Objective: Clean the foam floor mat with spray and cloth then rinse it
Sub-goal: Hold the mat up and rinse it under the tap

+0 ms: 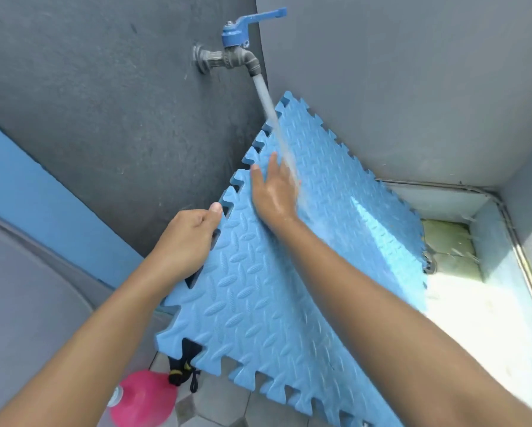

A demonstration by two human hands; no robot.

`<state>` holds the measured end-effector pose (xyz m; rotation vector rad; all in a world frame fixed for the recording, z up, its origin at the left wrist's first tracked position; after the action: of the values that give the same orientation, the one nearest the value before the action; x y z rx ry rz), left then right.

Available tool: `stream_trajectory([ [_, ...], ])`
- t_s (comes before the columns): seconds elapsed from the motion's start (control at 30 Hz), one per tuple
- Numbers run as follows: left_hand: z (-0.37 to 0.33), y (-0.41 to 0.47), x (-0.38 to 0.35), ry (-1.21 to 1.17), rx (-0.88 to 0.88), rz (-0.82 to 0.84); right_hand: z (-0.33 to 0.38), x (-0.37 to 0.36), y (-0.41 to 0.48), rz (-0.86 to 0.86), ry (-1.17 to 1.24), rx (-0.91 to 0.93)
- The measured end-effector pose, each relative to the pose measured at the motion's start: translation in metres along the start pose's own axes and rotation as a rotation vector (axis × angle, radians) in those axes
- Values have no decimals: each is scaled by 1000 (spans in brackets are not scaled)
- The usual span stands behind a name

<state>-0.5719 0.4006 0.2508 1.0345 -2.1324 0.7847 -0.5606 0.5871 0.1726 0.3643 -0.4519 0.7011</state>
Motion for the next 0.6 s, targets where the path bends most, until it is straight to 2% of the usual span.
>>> stream_trajectory([
  [0.13,8,7,-4,-58,17,9,12,-10,-104,9,52,315],
  [0.2,10,9,-6,-69,39,32,-27,-1,-135,6,42,299],
  [0.27,8,7,-6,-48,33,18,-89,10,-148,-35,11,132],
  [0.33,6,7,-8,-18,20,-11,-150,21,-147,-67,-37,-142],
  [0.4,8,8,-10,0,18,-18,-177,30,-135,-67,-69,-372],
  [0.47,11,11,-11,-3,38,-28,-159,29,-116,-67,-61,-432],
  [0.5,14,13,-11,-19,52,-18,-136,24,-107,-68,-36,-384],
  [0.6,16,15,-12,-84,70,18,-40,-2,-96,-27,-20,-72],
])
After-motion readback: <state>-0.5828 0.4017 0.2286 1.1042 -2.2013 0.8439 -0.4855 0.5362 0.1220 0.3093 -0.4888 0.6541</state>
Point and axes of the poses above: each hand's wrist, its own y-axis towards the middle knuckle, its own x-axis out of the back of the hand, z = x × y, the point moved 4 cm from there along y, towards the middle knuckle, and after that the axes turned 9 degrees about x, right-handed, at the moved point
